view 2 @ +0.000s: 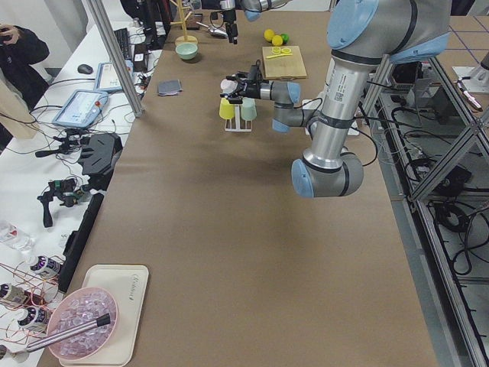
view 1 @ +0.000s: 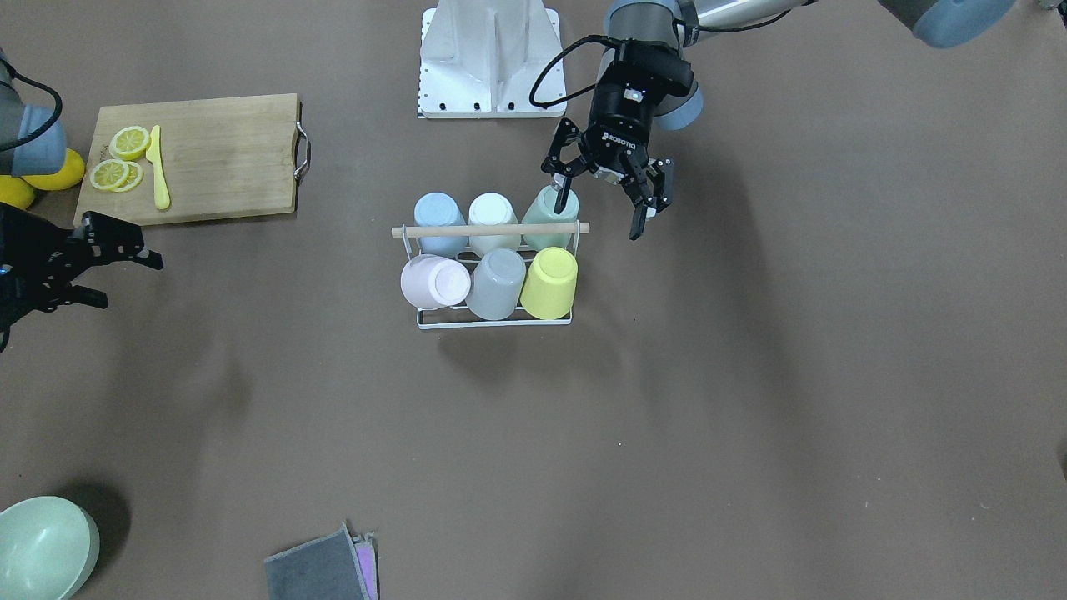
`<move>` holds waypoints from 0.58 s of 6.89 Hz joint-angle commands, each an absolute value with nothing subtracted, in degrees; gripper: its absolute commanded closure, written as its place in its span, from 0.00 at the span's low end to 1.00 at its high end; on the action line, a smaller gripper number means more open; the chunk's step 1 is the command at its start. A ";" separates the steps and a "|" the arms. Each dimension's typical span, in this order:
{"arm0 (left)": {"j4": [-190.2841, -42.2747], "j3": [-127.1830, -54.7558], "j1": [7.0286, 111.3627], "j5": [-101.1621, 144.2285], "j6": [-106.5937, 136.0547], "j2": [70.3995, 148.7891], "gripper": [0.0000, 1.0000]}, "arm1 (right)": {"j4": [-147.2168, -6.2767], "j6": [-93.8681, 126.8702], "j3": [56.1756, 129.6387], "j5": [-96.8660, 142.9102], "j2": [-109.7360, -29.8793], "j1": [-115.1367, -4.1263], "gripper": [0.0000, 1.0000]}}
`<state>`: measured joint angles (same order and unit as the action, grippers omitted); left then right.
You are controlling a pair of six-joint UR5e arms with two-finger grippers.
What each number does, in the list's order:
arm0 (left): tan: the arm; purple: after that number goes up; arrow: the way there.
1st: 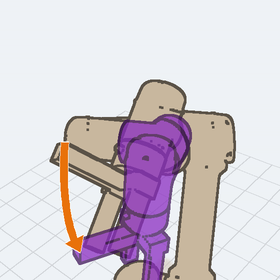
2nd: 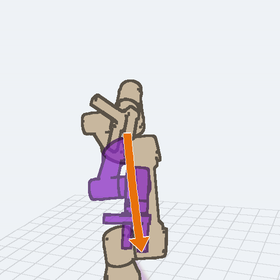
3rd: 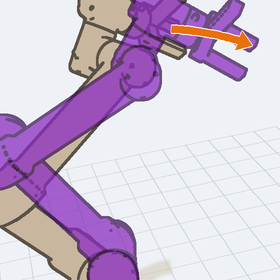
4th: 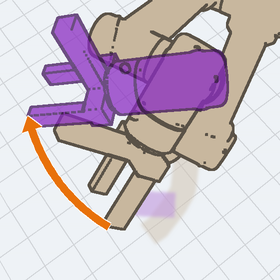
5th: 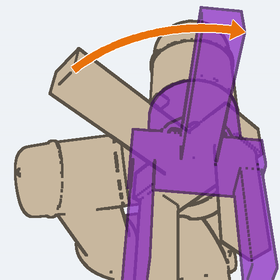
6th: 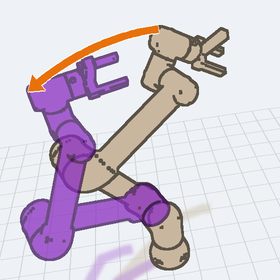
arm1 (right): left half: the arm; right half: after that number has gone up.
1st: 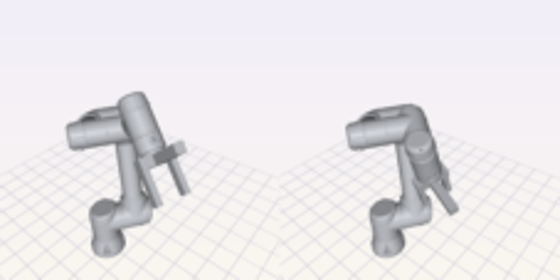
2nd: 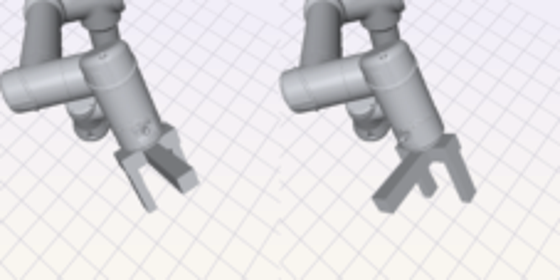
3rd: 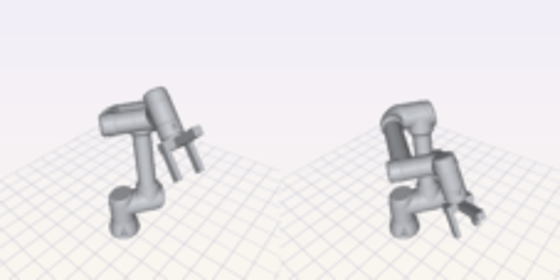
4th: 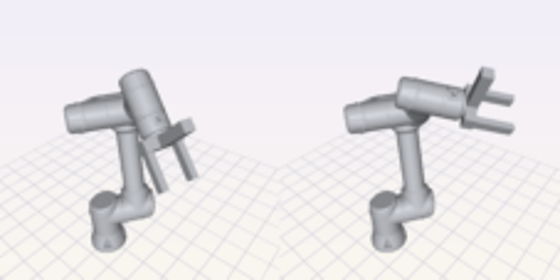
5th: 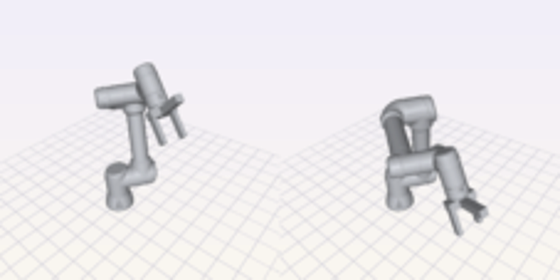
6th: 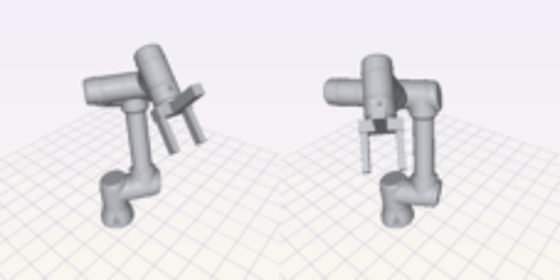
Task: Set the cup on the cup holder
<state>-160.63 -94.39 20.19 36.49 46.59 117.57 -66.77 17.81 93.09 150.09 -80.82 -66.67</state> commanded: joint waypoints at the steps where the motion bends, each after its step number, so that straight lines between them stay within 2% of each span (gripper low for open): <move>1: -154.46 -94.14 33.16 54.67 46.92 117.07 0.02 | -64.07 11.53 92.81 147.85 -87.85 -72.58 0.01; 2: -150.42 -93.00 38.53 61.45 49.46 116.20 0.02 | -64.77 12.30 92.73 144.18 -90.85 -75.21 0.03; 4: -144.44 -91.68 44.36 70.36 50.10 110.50 0.02 | -79.79 12.48 92.81 140.46 -92.81 -82.58 0.03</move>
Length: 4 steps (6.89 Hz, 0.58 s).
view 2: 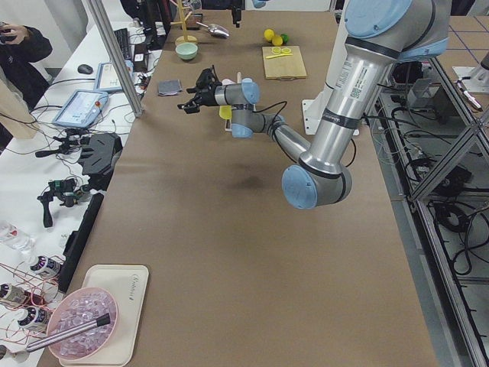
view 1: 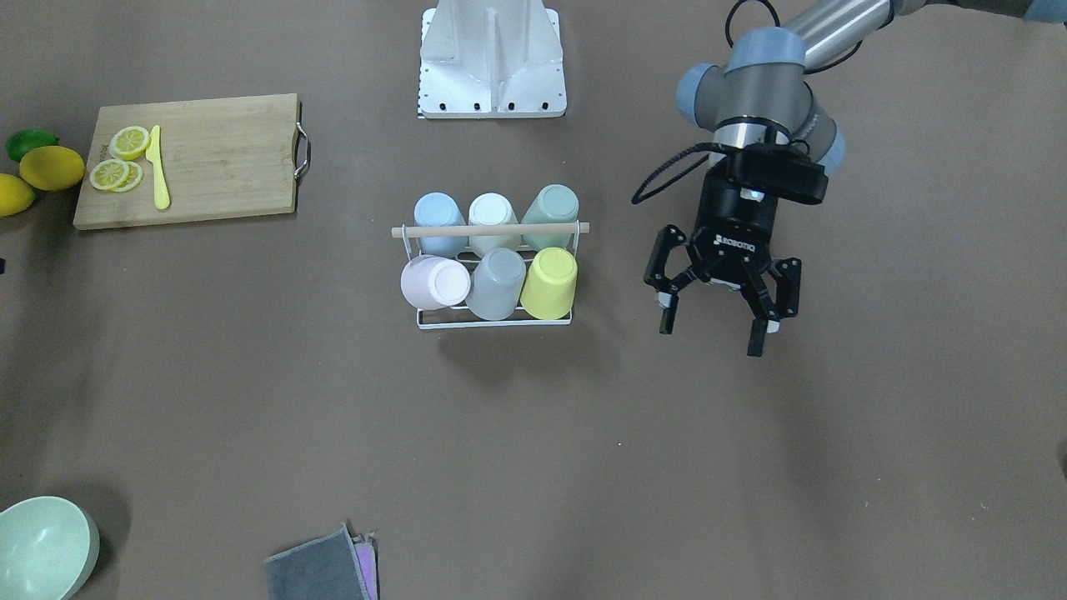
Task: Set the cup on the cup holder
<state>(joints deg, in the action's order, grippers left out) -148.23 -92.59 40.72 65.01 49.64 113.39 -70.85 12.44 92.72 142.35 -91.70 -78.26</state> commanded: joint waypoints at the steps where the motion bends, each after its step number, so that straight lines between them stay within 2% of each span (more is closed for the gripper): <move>1: -138.31 -91.67 46.04 73.53 50.10 108.83 0.02 | -85.29 12.48 93.33 138.01 -92.90 -84.79 0.04; 4: -120.91 -91.67 51.92 91.25 49.31 105.83 0.02 | -93.75 12.48 93.34 134.21 -92.03 -86.31 0.04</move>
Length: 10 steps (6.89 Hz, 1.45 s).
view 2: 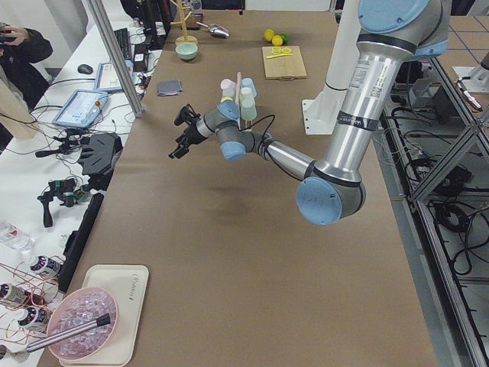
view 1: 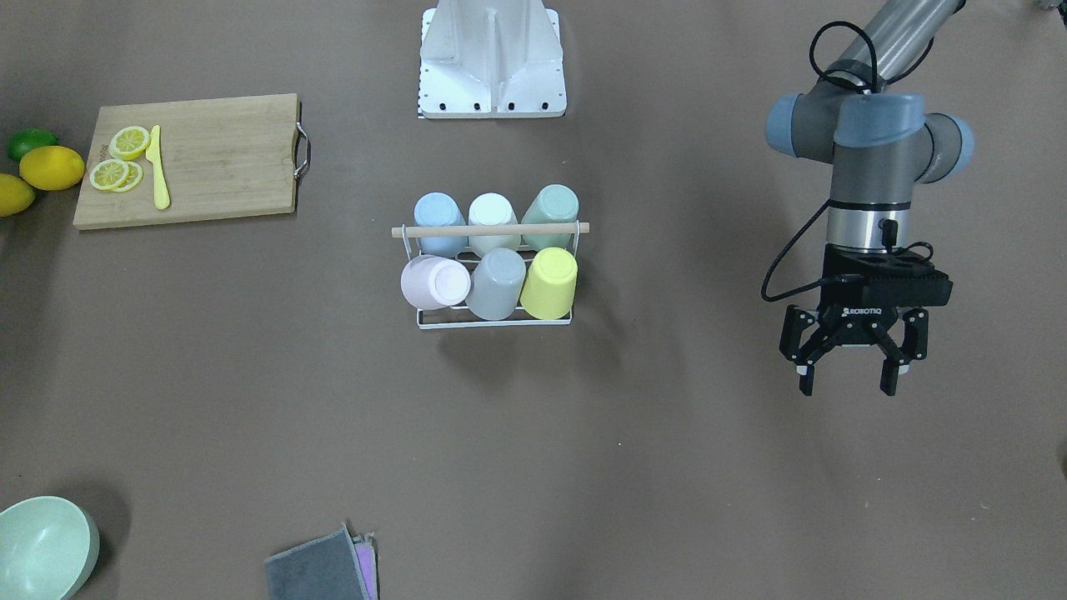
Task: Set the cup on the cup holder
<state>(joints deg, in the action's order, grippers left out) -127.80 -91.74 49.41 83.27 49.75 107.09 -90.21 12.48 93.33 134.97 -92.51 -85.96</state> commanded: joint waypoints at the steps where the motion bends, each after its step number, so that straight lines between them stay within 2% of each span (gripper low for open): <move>1: -117.72 -90.45 54.90 99.93 47.65 105.04 0.02 | -94.30 12.48 93.25 134.12 -91.67 -86.40 0.04; 4: -117.33 -85.18 65.36 121.95 34.59 100.92 0.03 | -94.83 12.48 93.87 134.64 -91.76 -86.75 0.03; 6: -110.62 -86.04 69.76 130.56 24.05 97.74 0.03 | -94.92 12.57 94.22 134.82 -92.11 -86.75 0.01; 8: -106.36 -90.51 73.28 131.13 17.25 92.23 0.03 | -97.71 12.57 95.09 135.44 -92.29 -87.01 0.01; 10: -105.73 -91.05 74.44 131.22 13.29 87.73 0.03 | -102.90 12.66 99.22 135.27 -92.11 -87.10 0.01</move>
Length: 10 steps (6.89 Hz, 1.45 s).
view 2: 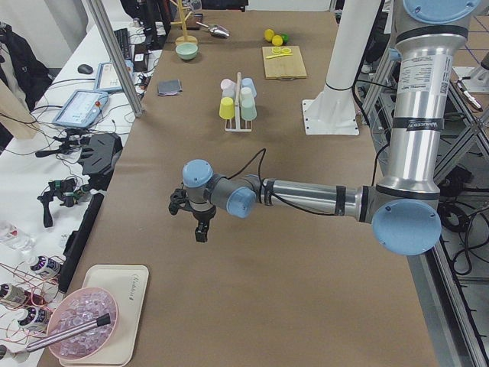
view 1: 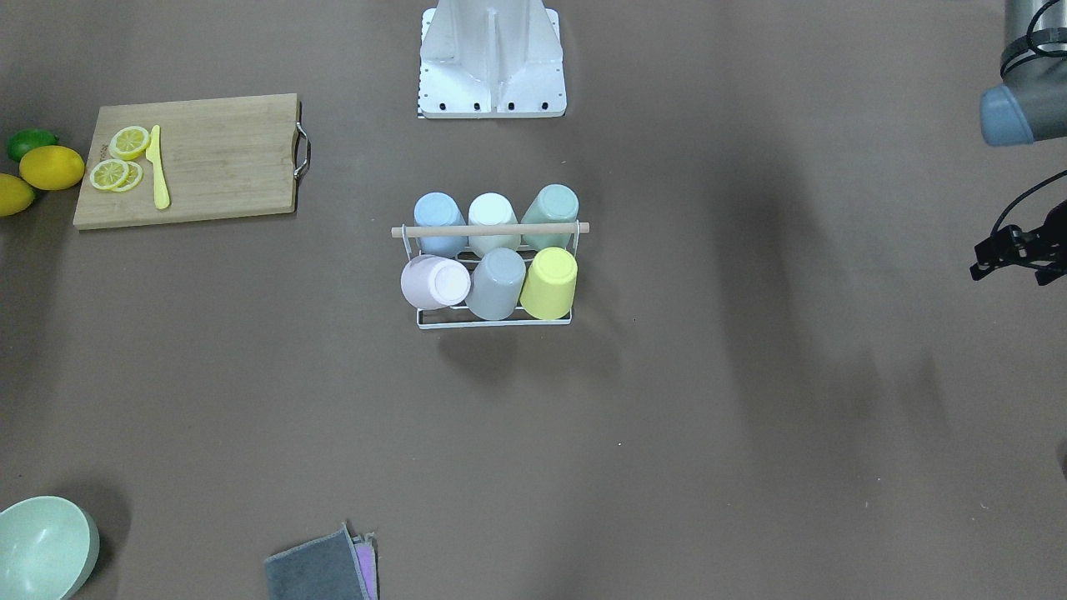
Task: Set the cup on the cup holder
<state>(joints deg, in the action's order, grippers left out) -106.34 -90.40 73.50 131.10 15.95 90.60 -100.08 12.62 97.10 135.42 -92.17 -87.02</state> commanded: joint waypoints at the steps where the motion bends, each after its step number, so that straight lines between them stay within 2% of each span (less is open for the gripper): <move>1: -100.51 -92.19 76.01 131.05 8.49 87.28 0.03 | -103.18 12.66 99.75 135.09 -92.37 -87.27 0.01; 2: -89.41 -93.76 78.98 130.96 -1.66 87.36 0.03 | -103.18 12.66 99.76 134.83 -92.46 -87.28 0.00; 3: -85.99 -93.95 79.71 131.13 -4.45 87.36 0.03 | -103.18 12.66 99.84 134.91 -92.46 -88.15 0.00; 5: -91.02 -93.08 79.63 134.71 2.51 87.28 0.03 | -103.18 12.66 100.02 134.74 -92.64 -88.15 0.00; 10: -91.84 -93.25 79.72 135.00 2.99 87.19 0.03 | -103.18 12.57 100.11 133.15 -92.72 -88.15 0.00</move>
